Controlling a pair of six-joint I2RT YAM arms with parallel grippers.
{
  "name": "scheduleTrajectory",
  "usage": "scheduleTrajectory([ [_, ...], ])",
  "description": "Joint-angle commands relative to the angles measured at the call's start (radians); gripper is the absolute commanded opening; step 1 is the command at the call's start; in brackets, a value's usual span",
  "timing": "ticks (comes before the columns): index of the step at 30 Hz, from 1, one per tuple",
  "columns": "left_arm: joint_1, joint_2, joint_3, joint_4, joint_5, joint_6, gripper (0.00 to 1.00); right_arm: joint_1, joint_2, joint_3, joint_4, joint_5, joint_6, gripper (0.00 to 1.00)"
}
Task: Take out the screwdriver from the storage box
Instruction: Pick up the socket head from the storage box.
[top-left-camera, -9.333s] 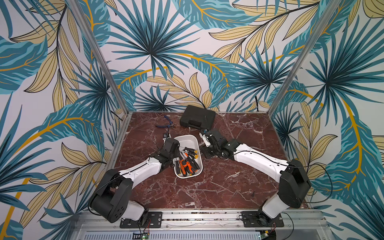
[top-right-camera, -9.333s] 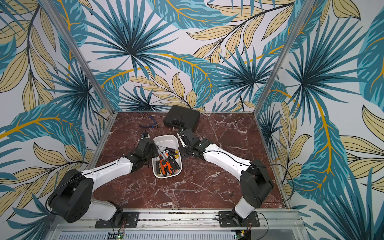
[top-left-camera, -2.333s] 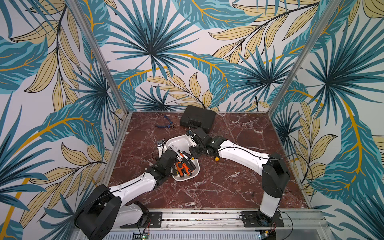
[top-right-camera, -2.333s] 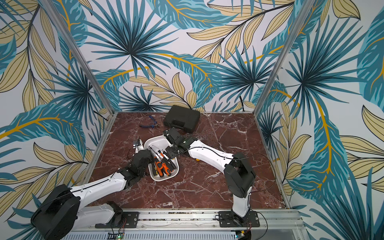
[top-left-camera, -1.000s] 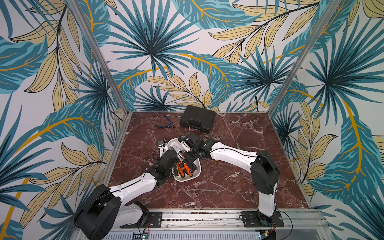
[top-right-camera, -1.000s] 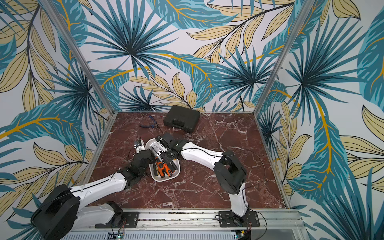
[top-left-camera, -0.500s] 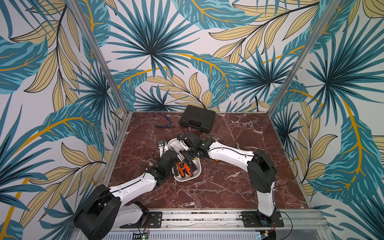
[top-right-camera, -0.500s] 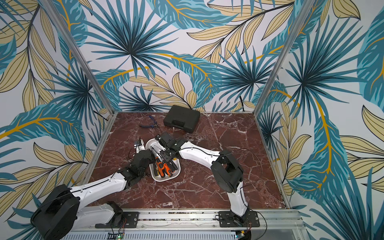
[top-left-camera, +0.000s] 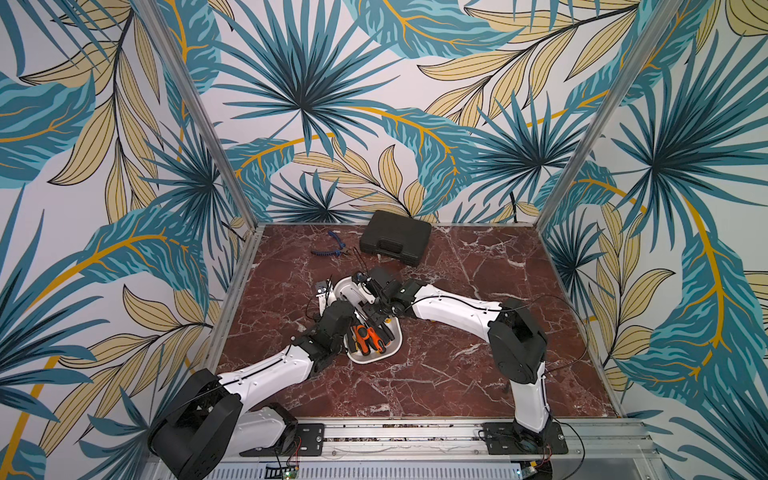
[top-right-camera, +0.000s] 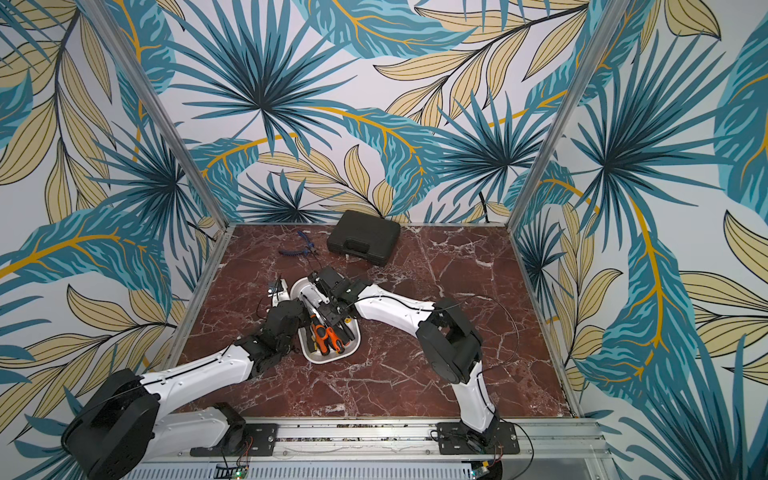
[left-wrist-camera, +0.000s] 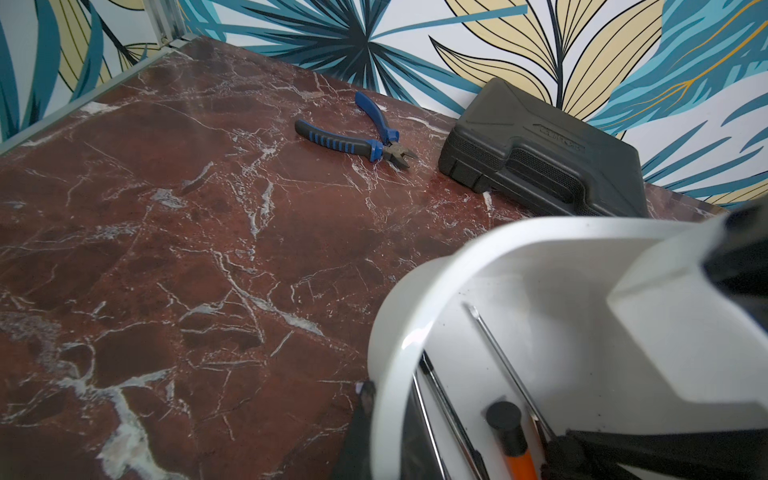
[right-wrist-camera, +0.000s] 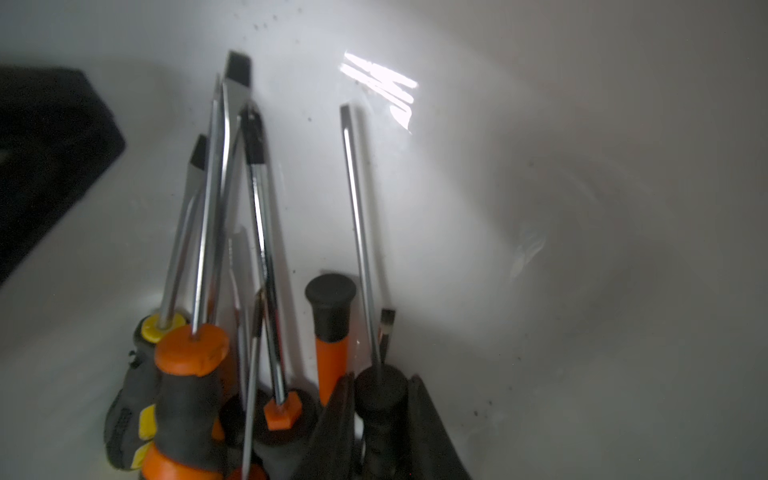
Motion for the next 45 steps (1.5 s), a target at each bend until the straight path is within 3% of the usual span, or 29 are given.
scheduleTrajectory([
  [1, -0.003, -0.032, 0.025, 0.070, -0.006, -0.015, 0.00, -0.001, 0.005, 0.002, -0.022, 0.010, 0.001, 0.14],
  [17, -0.003, -0.016, 0.028, 0.093, -0.019, -0.002, 0.00, -0.001, -0.229, -0.059, -0.113, -0.092, 0.035, 0.11],
  [24, -0.002, -0.013, 0.030, 0.100, -0.020, 0.006, 0.00, -0.034, -0.351, -0.159, -0.135, -0.118, 0.109, 0.11],
  [28, -0.003, -0.011, 0.031, 0.111, -0.014, 0.015, 0.00, -0.118, -0.419, -0.238, -0.127, -0.126, 0.174, 0.11],
  [33, -0.003, -0.011, 0.031, 0.105, -0.013, 0.017, 0.00, -0.298, -0.467, -0.310, -0.121, -0.149, 0.297, 0.11],
  [39, -0.002, -0.016, 0.030, 0.098, -0.010, 0.017, 0.00, -0.469, -0.403, -0.311, -0.132, -0.189, 0.356, 0.12],
  [45, -0.003, -0.030, 0.028, 0.084, -0.016, 0.020, 0.00, -0.543, -0.306, -0.292, -0.119, -0.249, 0.386, 0.12],
])
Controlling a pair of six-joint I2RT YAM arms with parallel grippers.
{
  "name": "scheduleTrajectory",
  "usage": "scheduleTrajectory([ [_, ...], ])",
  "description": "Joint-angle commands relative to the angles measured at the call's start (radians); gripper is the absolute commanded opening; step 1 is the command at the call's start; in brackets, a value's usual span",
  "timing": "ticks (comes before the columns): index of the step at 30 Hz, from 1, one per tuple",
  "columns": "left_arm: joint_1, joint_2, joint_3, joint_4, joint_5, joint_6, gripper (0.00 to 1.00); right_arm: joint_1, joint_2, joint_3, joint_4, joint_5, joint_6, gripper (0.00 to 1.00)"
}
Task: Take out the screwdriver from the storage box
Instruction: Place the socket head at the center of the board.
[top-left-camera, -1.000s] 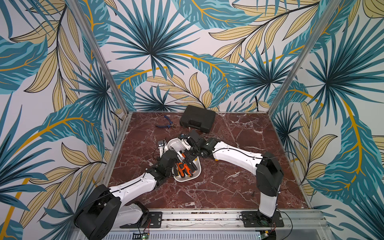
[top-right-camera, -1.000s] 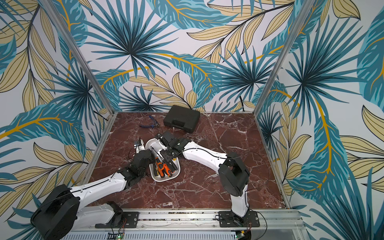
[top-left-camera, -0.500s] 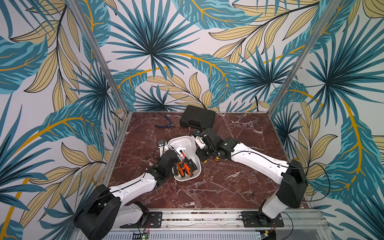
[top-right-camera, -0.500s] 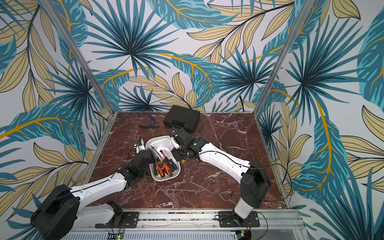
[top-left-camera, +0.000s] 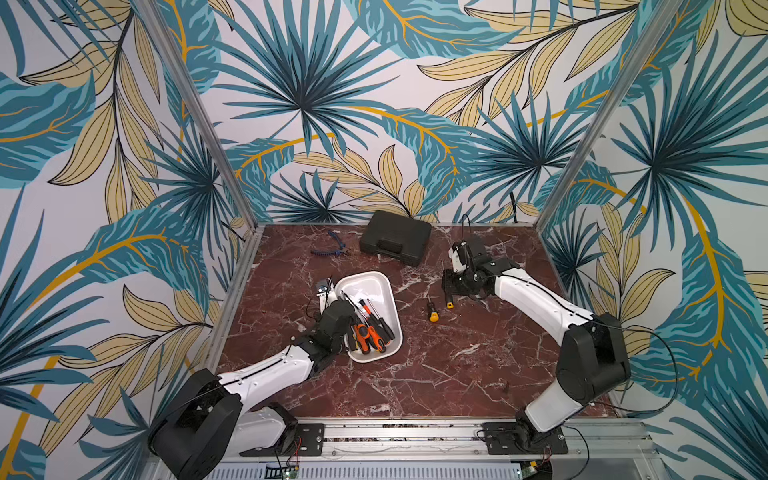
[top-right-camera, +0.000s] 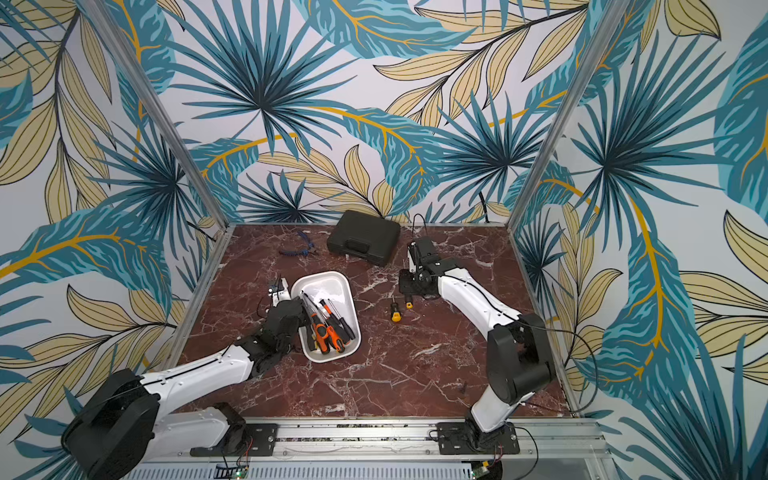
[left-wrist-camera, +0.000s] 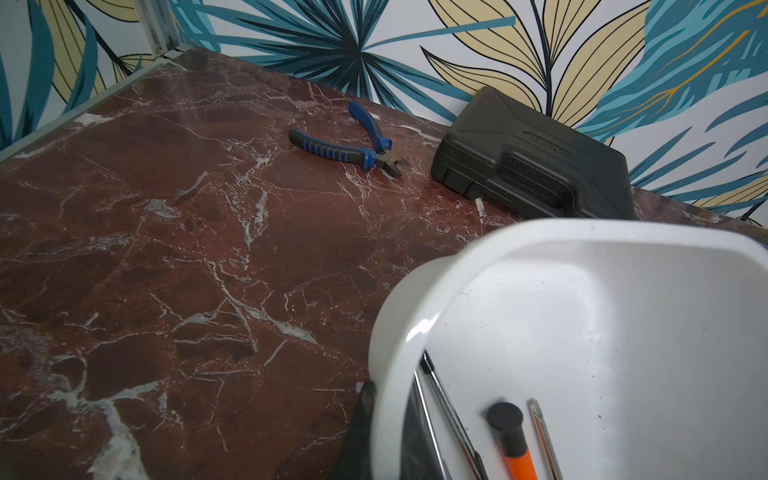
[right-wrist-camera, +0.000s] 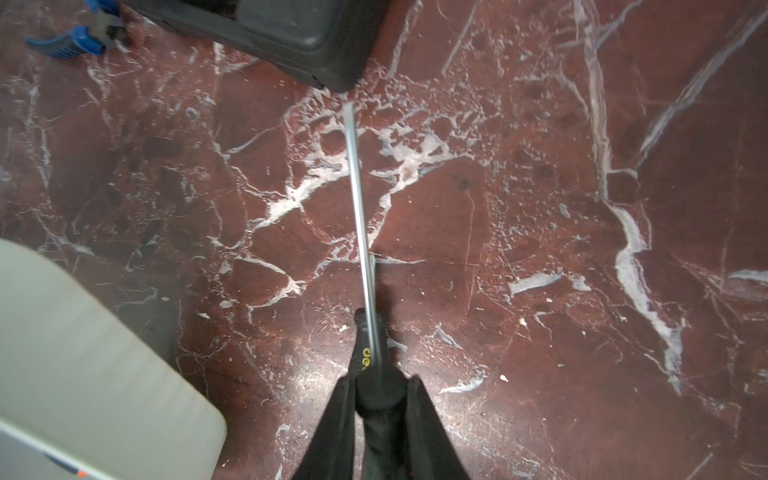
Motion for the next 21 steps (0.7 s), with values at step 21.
scheduleTrajectory([
  [21, -0.002, -0.026, 0.024, 0.056, -0.012, -0.006, 0.00, -0.017, 0.234, -0.006, 0.006, -0.050, 0.050, 0.14],
])
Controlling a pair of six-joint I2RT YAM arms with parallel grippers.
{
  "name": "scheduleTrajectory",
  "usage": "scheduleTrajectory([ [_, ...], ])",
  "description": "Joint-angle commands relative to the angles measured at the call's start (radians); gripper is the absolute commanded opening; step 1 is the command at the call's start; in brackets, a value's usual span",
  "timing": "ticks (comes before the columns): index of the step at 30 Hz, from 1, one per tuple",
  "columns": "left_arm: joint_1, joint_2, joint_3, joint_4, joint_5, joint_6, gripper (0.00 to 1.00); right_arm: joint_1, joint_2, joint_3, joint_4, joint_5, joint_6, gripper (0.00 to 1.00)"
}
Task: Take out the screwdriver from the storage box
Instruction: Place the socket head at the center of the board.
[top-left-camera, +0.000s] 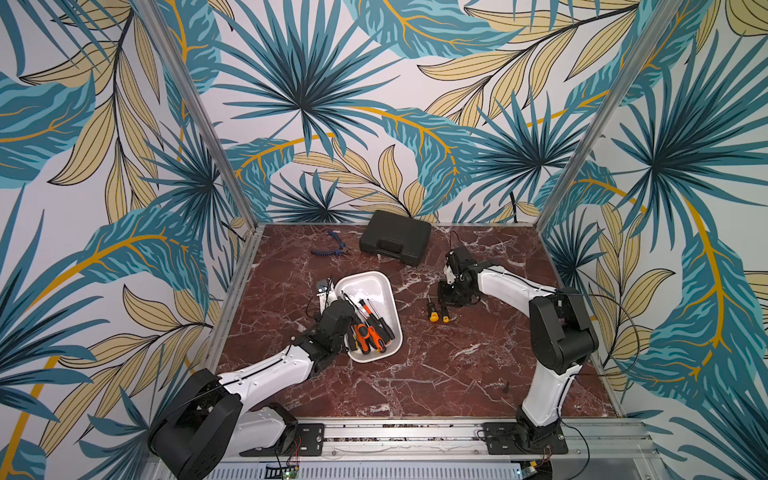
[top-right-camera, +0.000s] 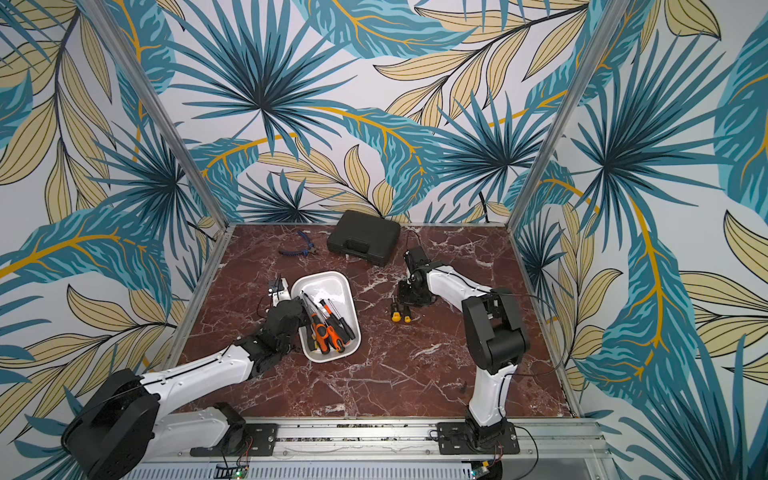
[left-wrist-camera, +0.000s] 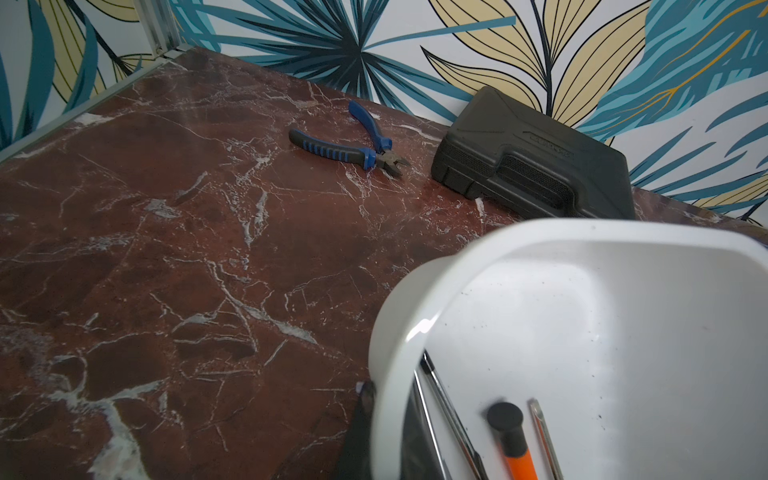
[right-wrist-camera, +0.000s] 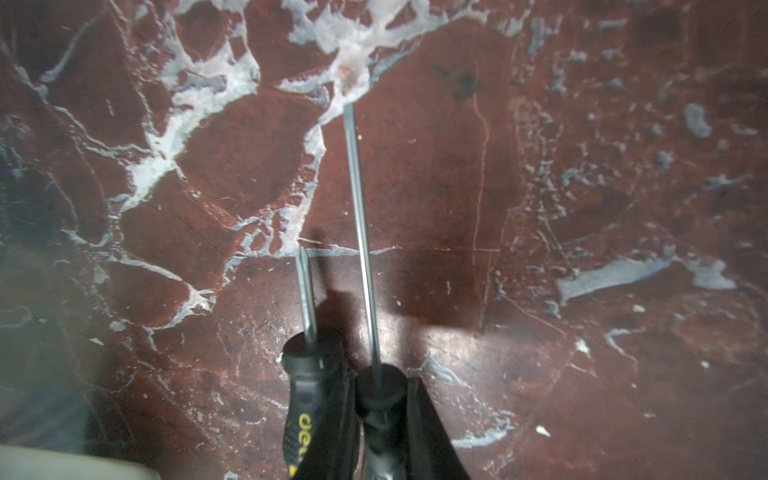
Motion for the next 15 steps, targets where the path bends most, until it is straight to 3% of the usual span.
scheduleTrajectory([
  [1, -0.002, -0.027, 0.023, 0.056, -0.012, -0.006, 0.00, 0.000, 0.027, -0.009, 0.003, 0.006, 0.014, 0.15],
  [15, -0.002, -0.033, 0.025, 0.054, -0.014, -0.001, 0.00, 0.001, 0.066, -0.003, 0.003, 0.012, 0.009, 0.22],
])
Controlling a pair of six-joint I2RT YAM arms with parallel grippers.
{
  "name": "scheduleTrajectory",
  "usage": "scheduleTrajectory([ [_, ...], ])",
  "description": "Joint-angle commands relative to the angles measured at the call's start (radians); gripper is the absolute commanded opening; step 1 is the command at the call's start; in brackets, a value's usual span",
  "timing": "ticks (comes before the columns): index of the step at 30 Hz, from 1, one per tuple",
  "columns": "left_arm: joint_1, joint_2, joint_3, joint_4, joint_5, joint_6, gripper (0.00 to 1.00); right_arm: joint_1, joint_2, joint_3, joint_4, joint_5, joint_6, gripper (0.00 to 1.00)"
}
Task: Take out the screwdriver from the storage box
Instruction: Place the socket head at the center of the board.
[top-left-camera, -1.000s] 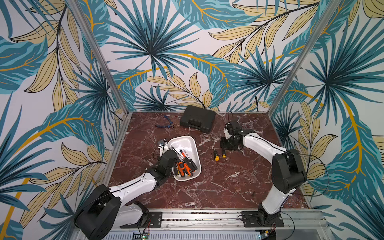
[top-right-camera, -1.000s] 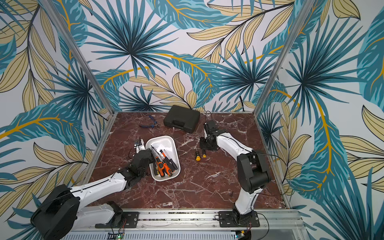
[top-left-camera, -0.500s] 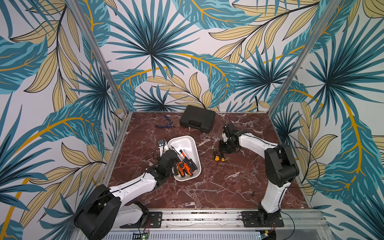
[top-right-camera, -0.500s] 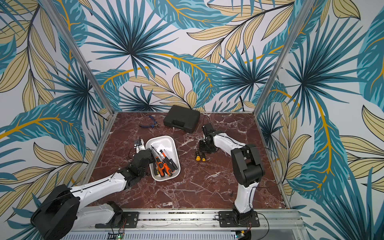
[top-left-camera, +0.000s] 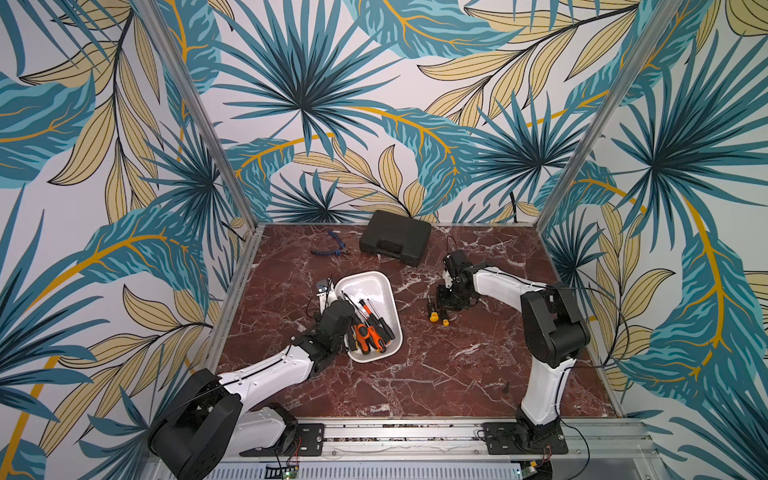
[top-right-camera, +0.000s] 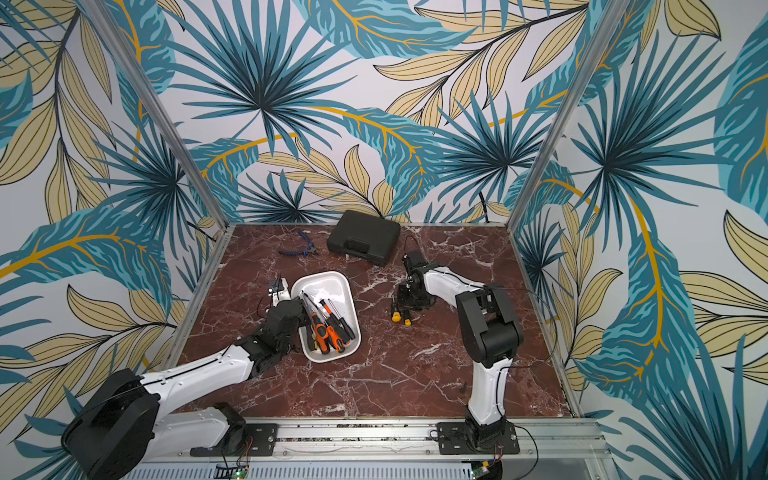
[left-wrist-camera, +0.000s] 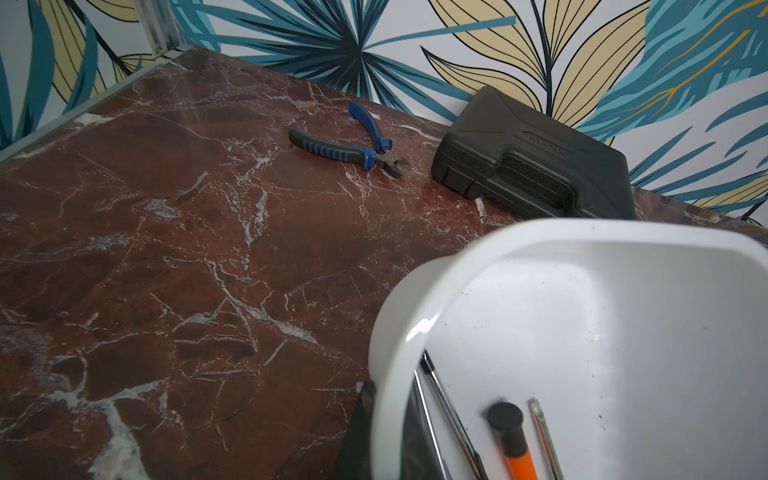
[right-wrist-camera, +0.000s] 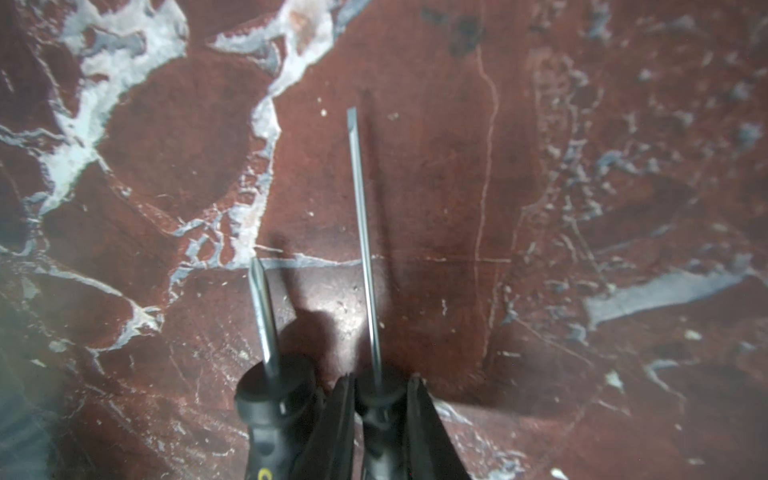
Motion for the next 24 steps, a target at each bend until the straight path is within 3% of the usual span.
scheduleTrajectory([
  [1, -0.003, -0.033, 0.025, 0.053, -0.015, 0.000, 0.00, 0.001, 0.012, -0.002, -0.004, 0.013, 0.005, 0.24],
  [11, -0.001, -0.034, 0.029, 0.055, -0.019, 0.004, 0.00, 0.000, -0.027, 0.059, -0.059, 0.037, -0.014, 0.36],
  [24, -0.001, -0.030, 0.033, 0.071, -0.026, 0.011, 0.00, 0.022, -0.225, 0.120, -0.137, 0.097, -0.112, 0.38],
])
